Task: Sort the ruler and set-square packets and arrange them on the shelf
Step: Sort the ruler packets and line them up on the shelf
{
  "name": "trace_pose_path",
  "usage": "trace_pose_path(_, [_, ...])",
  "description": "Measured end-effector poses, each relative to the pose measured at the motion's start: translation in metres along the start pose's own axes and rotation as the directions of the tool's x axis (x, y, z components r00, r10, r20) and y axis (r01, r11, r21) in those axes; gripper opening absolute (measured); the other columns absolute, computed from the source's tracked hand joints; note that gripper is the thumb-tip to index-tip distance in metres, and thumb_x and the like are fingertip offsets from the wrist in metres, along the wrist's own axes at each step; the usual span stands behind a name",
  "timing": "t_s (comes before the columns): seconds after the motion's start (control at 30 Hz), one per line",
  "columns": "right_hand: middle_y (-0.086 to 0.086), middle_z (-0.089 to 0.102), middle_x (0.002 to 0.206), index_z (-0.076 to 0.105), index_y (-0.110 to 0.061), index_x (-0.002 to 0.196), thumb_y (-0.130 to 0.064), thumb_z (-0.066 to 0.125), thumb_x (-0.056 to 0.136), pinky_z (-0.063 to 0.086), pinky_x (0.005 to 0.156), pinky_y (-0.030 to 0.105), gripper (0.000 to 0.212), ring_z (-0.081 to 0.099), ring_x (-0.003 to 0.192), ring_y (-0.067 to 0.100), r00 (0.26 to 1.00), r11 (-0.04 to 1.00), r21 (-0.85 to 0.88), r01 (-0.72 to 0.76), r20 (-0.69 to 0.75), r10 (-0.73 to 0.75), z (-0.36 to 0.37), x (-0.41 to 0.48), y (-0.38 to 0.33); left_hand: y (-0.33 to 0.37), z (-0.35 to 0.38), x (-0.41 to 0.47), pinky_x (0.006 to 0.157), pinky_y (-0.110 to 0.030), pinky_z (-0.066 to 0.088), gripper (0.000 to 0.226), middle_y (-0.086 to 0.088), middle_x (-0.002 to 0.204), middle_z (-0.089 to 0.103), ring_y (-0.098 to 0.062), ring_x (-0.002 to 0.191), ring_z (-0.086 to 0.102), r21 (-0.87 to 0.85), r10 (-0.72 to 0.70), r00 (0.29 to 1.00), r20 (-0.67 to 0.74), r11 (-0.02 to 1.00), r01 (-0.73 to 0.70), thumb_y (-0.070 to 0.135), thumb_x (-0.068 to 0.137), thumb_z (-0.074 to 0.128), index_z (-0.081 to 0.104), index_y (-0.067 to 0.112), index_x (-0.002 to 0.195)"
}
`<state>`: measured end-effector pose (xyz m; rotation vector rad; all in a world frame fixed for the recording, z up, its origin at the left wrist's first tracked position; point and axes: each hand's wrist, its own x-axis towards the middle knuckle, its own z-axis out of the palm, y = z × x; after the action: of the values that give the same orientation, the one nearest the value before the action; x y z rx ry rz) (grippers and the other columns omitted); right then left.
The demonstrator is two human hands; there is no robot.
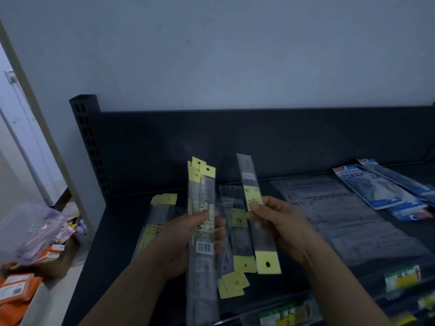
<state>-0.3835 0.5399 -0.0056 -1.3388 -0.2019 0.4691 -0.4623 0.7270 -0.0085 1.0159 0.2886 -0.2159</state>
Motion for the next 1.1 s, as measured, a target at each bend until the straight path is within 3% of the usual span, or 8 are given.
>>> trace_pose_path(0.23, [0.013,0.07,0.099,0.066,-0.009,0.11,-0.001,0.048,0.095,0.056,0.081,0.033,0.024,0.067,0.085,0.023,0.962,0.923,-0.37,0.109,0.273,-0.004,-0.005,0.003,-0.01,0.014,-0.007,-0.002,0.049,-0.026,0.052,0.039,-0.008,0.075,0.062,-0.016,0.058,0.059,-0.03,0.025,1.0,0.01,0.999,-0.024,0.037,0.096,0.047,0.059,0.001,0.106])
trace_pose_path(0.37, [0.019,0.07,0.095,0.072,-0.014,0.105,-0.009,0.057,0.093,0.053,0.081,0.034,0.019,0.068,0.079,0.018,0.897,0.681,-0.681,0.269,0.435,0.081,-0.021,0.01,-0.03,0.031,-0.016,-0.01,0.044,-0.025,0.05,0.059,-0.014,0.075,0.06,-0.022,0.055,0.059,-0.069,-0.016,0.999,0.032,0.997,0.019,0.061,0.084,0.048,0.064,0.005,0.097])
trace_pose_path(0.47, [0.014,0.072,0.092,0.072,-0.006,0.107,-0.009,0.064,0.087,0.054,0.075,0.03,0.022,0.068,0.073,0.021,0.835,0.706,-0.677,0.21,0.499,0.23,-0.026,0.018,-0.036,0.036,-0.016,-0.018,0.041,-0.025,0.049,0.066,-0.018,0.077,0.06,-0.027,0.054,0.06,0.073,-0.115,0.991,0.074,0.991,0.109,0.067,0.078,0.051,0.068,0.005,0.096])
trace_pose_path(0.63, [0.015,0.072,0.088,0.075,-0.01,0.097,-0.003,0.072,0.08,0.055,0.069,0.028,0.018,0.064,0.07,0.016,0.843,0.611,-0.752,0.248,0.479,0.246,-0.006,0.023,-0.041,0.028,-0.009,-0.022,0.045,-0.028,0.054,0.054,-0.021,0.097,0.066,-0.028,0.066,0.067,0.265,-0.272,0.957,0.104,0.935,0.237,0.041,0.084,0.067,0.058,0.002,0.12])
trace_pose_path(0.73, [-0.003,0.067,0.096,0.068,-0.022,0.1,-0.019,0.081,0.073,0.052,0.074,0.024,0.03,0.062,0.084,0.009,0.962,0.448,-0.851,0.273,0.256,-0.101,0.0,0.029,-0.034,0.021,-0.006,-0.019,0.046,-0.023,0.051,0.047,-0.021,0.099,0.069,-0.021,0.065,0.066,0.228,-0.234,0.963,0.131,0.953,0.2,0.017,0.086,0.065,0.053,-0.003,0.127])
trace_pose_path(0.83, [-0.008,0.048,0.119,0.052,-0.024,0.127,-0.029,0.076,0.078,0.036,0.088,0.017,0.054,0.047,0.111,0.009,0.923,0.346,-0.912,0.219,0.078,-0.377,-0.01,0.033,-0.018,0.017,-0.007,-0.017,0.044,-0.022,0.049,0.039,-0.023,0.098,0.069,-0.018,0.057,0.062,0.065,-0.14,0.987,0.073,0.989,0.136,0.009,0.09,0.05,0.052,-0.008,0.125])
trace_pose_path(1.0, [-0.006,0.052,0.128,0.061,-0.019,0.123,-0.017,0.05,0.097,0.033,0.091,0.008,0.028,0.05,0.118,0.012,0.914,0.219,-0.887,0.406,0.392,-0.106,-0.011,0.024,0.014,0.014,-0.01,-0.015,0.043,-0.024,0.051,0.037,-0.017,0.074,0.062,-0.02,0.051,0.058,-0.043,-0.022,0.997,-0.075,0.999,0.019,0.006,0.09,0.039,0.055,-0.014,0.117])
trace_pose_path(1.1, [-0.009,0.053,0.13,0.06,-0.02,0.126,-0.021,0.047,0.099,0.03,0.088,0.004,0.03,0.048,0.12,0.009,0.923,0.218,-0.898,0.383,0.38,-0.055,-0.021,0.02,0.018,0.009,-0.007,-0.01,0.043,-0.026,0.051,0.038,-0.018,0.08,0.063,-0.021,0.054,0.059,-0.069,-0.015,0.992,-0.122,0.998,0.006,0.009,0.083,0.045,0.057,-0.01,0.114])
